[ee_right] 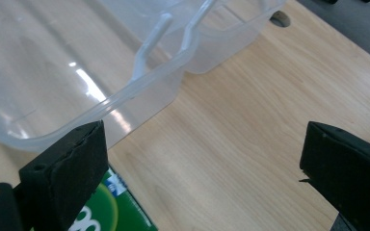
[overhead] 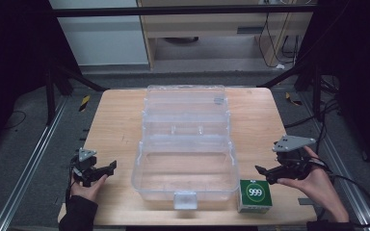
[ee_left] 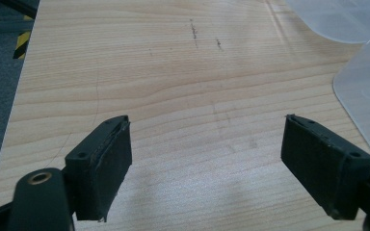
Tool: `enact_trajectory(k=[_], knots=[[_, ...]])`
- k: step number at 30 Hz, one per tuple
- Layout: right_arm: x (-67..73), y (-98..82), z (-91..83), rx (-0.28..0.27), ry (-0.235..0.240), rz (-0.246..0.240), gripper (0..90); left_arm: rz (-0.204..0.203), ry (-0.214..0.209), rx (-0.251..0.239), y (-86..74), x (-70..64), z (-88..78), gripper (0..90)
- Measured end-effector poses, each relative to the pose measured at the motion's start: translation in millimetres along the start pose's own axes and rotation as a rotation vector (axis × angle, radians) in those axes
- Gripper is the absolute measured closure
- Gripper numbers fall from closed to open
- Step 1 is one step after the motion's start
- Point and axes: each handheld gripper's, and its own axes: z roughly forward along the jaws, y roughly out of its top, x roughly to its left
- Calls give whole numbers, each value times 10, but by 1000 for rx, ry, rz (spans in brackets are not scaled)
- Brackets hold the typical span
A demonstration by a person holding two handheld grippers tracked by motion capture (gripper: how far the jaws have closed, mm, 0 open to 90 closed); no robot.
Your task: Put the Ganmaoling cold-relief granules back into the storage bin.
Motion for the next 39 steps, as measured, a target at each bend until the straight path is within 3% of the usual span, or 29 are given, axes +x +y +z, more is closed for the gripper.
enact_trajectory(k=[11,24,39], knots=[[125,88,-58,61,57,-83,29,2,-5,3,1,-6,4,174],[317,83,13,195,137,-201,25,6,-5,6,1,-8,5,174],[449,8,130,285,196,-261,23,13,-6,14,1,-15,14,174]])
